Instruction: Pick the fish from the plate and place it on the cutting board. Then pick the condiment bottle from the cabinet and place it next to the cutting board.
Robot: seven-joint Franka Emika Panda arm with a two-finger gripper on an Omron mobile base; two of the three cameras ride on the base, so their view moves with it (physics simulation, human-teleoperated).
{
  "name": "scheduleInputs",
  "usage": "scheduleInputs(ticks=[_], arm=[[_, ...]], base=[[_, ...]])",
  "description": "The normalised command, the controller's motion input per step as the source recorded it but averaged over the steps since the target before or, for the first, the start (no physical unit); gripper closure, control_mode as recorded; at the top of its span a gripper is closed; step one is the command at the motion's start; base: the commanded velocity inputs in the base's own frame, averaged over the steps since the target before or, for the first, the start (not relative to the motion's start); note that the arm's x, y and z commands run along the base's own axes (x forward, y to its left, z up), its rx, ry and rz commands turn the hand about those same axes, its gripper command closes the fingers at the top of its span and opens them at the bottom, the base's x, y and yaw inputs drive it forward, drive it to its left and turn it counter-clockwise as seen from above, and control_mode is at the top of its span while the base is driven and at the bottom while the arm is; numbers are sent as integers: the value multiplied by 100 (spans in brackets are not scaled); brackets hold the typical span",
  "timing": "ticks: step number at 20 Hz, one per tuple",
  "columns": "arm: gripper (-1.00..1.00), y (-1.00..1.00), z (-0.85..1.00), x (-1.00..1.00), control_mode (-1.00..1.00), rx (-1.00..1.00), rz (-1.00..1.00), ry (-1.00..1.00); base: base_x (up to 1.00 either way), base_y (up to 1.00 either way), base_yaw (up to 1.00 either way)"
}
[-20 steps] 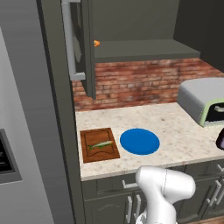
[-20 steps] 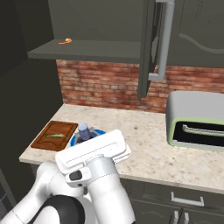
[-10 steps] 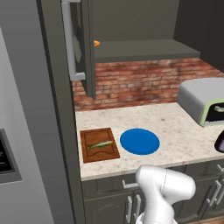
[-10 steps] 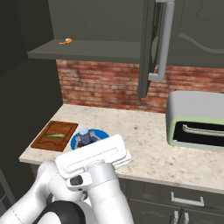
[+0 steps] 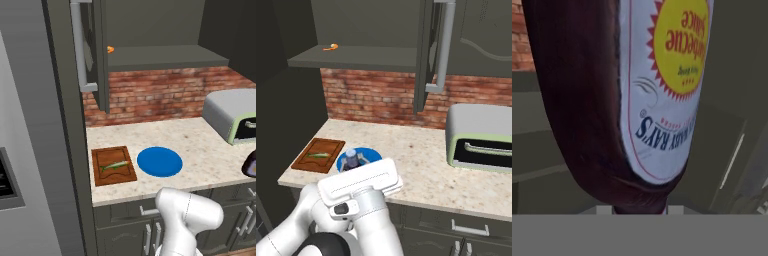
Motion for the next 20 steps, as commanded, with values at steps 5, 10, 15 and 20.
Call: scheduleInputs(ticks=[5,10,15,20], arm=[[100,14,-18,0,-100,1,-1,0],[100,18,-15,1,-100,0,-2,0],[100,20,-13,8,-100,0,-3,0],[100,17,-12,15,-100,0,-4,0]], base=[[0,0,0],[0,0,0],[0,0,0],[0,0,0]])
